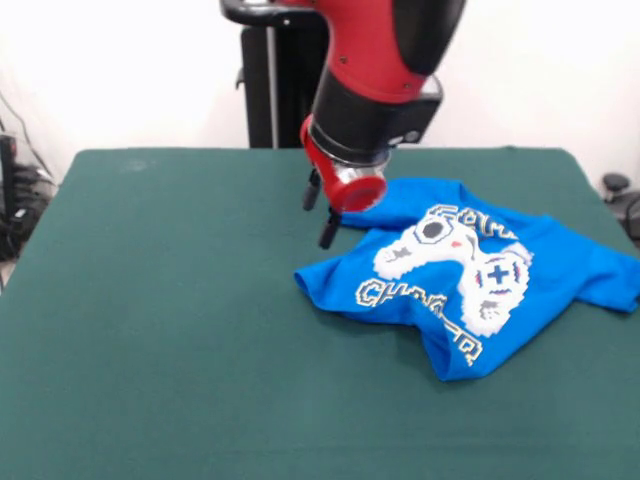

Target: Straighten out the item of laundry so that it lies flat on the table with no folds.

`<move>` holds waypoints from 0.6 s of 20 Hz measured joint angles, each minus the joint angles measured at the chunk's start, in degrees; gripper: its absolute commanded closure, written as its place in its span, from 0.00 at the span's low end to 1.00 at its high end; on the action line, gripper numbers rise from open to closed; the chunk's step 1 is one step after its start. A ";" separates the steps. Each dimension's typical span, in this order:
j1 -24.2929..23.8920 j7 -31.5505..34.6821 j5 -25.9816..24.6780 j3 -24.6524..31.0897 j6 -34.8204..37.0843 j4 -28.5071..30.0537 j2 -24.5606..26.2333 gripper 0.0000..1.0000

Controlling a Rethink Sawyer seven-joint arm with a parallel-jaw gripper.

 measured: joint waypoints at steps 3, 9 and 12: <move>-0.49 0.00 -0.39 0.45 -1.42 0.76 0.08 0.00; -0.91 0.00 -2.49 2.96 -5.83 1.91 0.17 0.00; -1.44 0.00 -3.16 4.97 -8.40 2.48 0.20 0.00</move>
